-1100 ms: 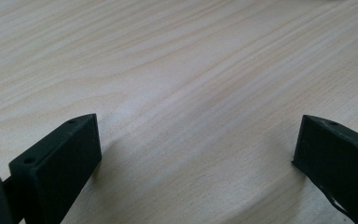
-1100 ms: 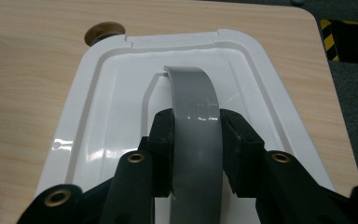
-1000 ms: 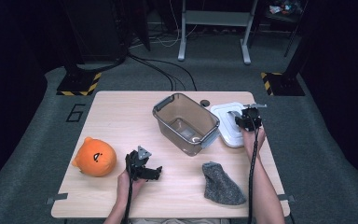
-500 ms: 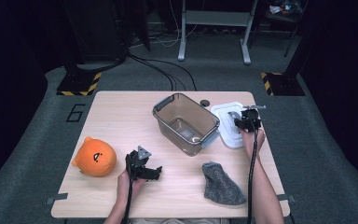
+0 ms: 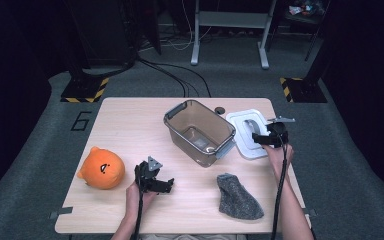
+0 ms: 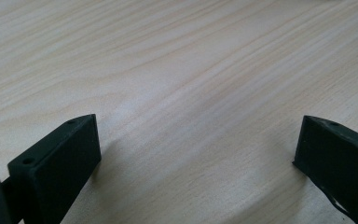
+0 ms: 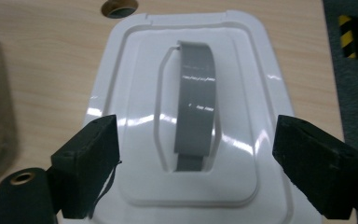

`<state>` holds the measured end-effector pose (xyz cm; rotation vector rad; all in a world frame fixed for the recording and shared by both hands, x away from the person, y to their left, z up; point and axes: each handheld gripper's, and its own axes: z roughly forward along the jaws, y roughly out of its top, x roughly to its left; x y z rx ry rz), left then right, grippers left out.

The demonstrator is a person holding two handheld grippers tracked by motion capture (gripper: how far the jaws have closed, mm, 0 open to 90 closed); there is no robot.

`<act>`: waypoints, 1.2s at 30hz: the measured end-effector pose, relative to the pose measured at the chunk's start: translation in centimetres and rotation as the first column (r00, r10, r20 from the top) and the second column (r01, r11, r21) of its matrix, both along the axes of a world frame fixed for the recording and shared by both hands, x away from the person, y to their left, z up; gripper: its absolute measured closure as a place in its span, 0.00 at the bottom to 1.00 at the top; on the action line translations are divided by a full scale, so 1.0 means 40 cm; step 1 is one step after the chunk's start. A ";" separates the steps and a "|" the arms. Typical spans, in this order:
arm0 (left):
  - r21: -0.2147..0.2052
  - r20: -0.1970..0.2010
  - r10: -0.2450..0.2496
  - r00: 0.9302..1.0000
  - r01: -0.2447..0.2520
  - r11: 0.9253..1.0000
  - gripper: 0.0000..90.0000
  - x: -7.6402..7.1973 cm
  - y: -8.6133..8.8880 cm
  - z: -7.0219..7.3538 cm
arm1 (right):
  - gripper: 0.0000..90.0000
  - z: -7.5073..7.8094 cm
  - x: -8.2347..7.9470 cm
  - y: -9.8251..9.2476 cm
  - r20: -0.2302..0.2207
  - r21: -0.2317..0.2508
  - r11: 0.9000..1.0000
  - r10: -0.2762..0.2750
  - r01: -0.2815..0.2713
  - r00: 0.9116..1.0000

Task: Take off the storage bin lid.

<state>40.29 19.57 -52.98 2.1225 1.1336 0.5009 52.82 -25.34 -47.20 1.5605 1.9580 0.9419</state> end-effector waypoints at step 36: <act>-0.064 0.072 0.010 0.997 -0.005 0.998 0.00 -0.092 0.137 0.133 | 0.00 -0.132 -0.279 -0.002 -0.011 -0.141 0.986 0.090 -0.090 0.996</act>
